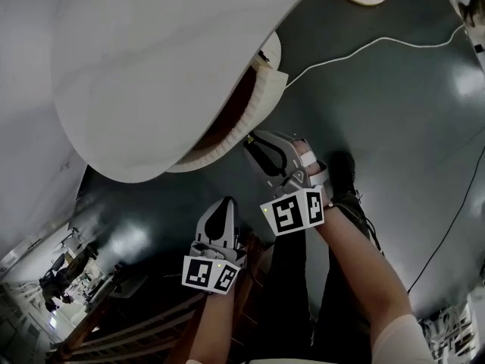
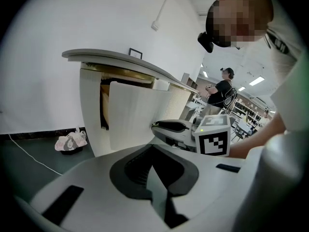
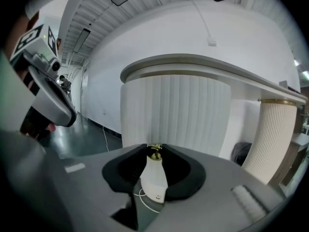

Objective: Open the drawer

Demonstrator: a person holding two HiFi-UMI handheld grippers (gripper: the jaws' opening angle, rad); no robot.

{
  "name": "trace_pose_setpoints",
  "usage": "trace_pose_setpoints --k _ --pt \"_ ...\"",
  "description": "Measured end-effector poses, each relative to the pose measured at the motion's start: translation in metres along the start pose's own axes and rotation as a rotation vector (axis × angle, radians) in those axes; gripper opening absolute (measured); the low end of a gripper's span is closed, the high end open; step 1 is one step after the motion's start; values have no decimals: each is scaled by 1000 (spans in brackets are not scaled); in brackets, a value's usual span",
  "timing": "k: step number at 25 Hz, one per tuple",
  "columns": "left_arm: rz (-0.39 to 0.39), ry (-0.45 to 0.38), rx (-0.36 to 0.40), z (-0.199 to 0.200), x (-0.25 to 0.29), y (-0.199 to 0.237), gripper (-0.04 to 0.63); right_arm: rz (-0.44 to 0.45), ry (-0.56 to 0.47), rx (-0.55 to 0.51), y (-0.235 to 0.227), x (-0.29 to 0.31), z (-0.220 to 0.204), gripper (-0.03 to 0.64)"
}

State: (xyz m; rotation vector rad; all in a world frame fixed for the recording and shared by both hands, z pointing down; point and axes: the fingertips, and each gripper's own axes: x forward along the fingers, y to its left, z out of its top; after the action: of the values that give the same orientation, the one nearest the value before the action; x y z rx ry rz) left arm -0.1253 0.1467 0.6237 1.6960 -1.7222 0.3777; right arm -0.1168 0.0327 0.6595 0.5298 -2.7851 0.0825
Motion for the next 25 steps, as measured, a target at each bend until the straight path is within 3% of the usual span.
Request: trace_pose_setpoints --k 25 --pt "-17 50 22 -20 -36 -16 6 10 103 60 30 -69 -24 107"
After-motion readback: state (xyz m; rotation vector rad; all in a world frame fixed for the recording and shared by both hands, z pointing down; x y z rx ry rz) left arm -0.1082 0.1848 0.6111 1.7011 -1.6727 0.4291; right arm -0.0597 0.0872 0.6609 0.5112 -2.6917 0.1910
